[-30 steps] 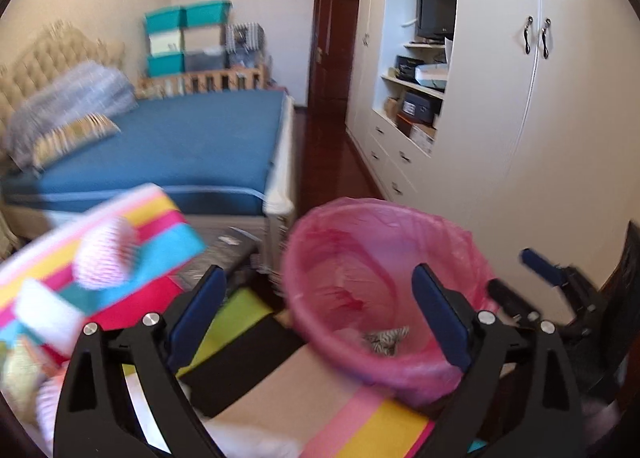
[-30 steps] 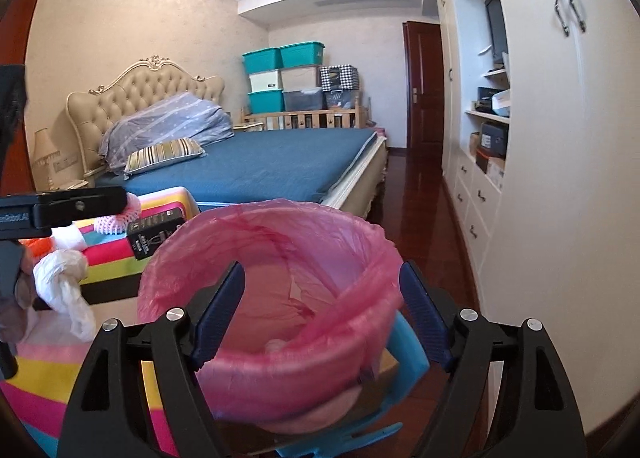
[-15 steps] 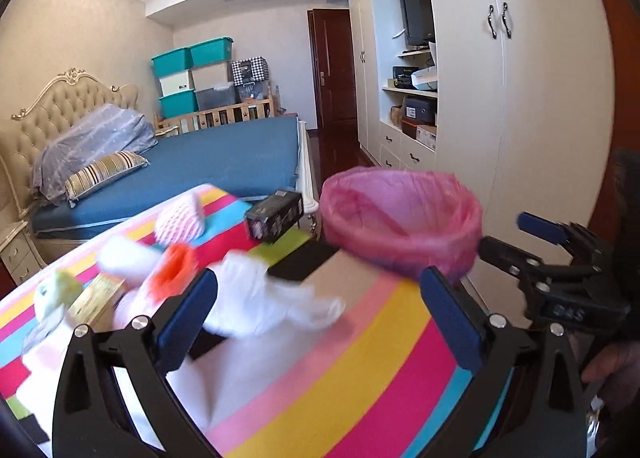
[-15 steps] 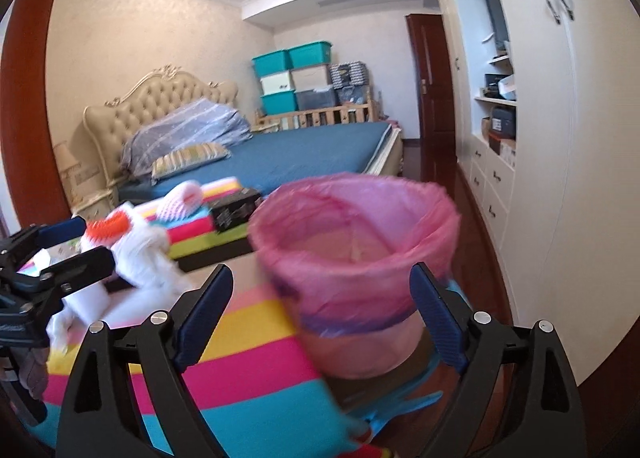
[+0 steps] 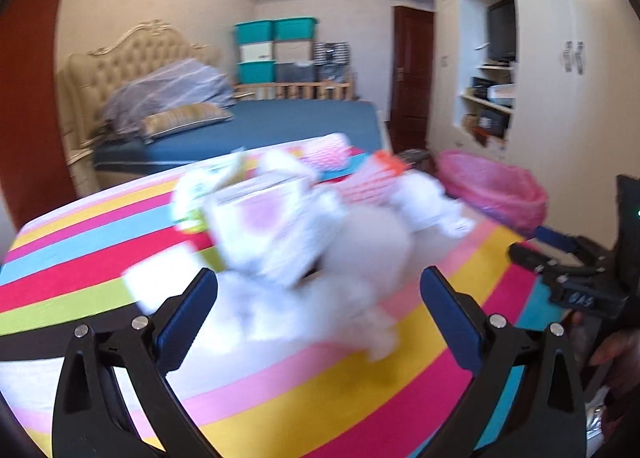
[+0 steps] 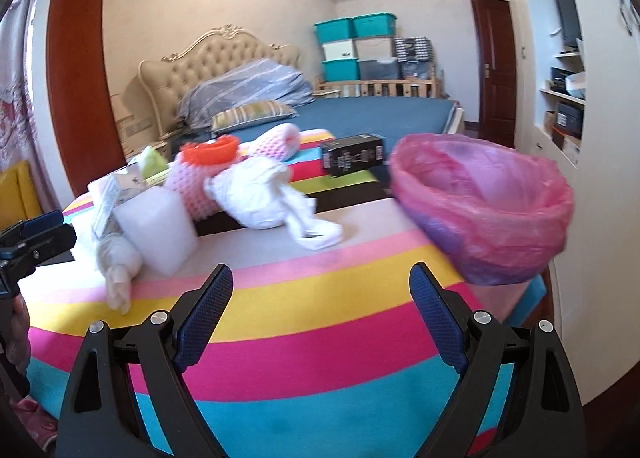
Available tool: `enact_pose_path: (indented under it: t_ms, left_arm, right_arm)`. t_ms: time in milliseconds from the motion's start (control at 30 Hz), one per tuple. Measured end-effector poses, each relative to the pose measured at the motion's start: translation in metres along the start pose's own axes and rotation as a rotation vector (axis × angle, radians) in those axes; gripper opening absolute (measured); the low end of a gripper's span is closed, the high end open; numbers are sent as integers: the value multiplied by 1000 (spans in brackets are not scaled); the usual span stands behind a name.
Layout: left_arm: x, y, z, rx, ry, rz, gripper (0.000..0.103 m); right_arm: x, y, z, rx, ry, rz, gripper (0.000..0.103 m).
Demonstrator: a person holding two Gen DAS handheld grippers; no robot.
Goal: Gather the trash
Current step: 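Return both grippers to the bed and grasp a white tissue with the right gripper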
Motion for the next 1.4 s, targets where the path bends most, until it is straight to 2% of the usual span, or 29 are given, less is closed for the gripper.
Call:
enact_pose_path:
  t_ms: [200, 333, 500, 633, 767, 933, 1100, 1267, 1400]
  left_arm:
    - [18, 0, -54, -94, -53, -43, 98]
    - [24, 1, -85, -127, -108, -68, 98]
    - [25, -2, -109, -229, -93, -64, 98]
    - [26, -7, -116, -214, -131, -68, 98]
    - [28, -11, -124, -209, -158, -66, 98]
    - [31, -16, -134, -207, -193, -64, 98]
    - [32, -18, -131, -204, -189, -64, 98]
    - [32, -18, -127, -218, -186, -65, 98]
    - [31, -17, -124, -222, -174, -66, 98]
  right_arm:
    - [1, 15, -43, -79, -61, -45, 84]
    - [3, 29, -73, -130, -108, -84, 84]
    - [0, 42, -111, -181, -177, -125, 84]
    - [-1, 60, -141, -212, -225, -181, 84]
    - [-3, 81, -167, -206, -298, -243, 84]
    - [-12, 99, -171, -178, -295, -265, 84]
    - [-12, 95, -171, -214, -275, -281, 75]
    - [-7, 73, -165, -230, -271, -255, 75]
    - [-2, 69, -170, -276, -294, -273, 61]
Point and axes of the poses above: each gripper's, at about its wrist camera, not at the fingertips, and y roughly the way its jaws point, z to its right, x to its underside, the point moved 5 cm from there along y, roughly the way its jaws point, and after that the axes turned 13 degrees about -x, right-handed, at the moved point
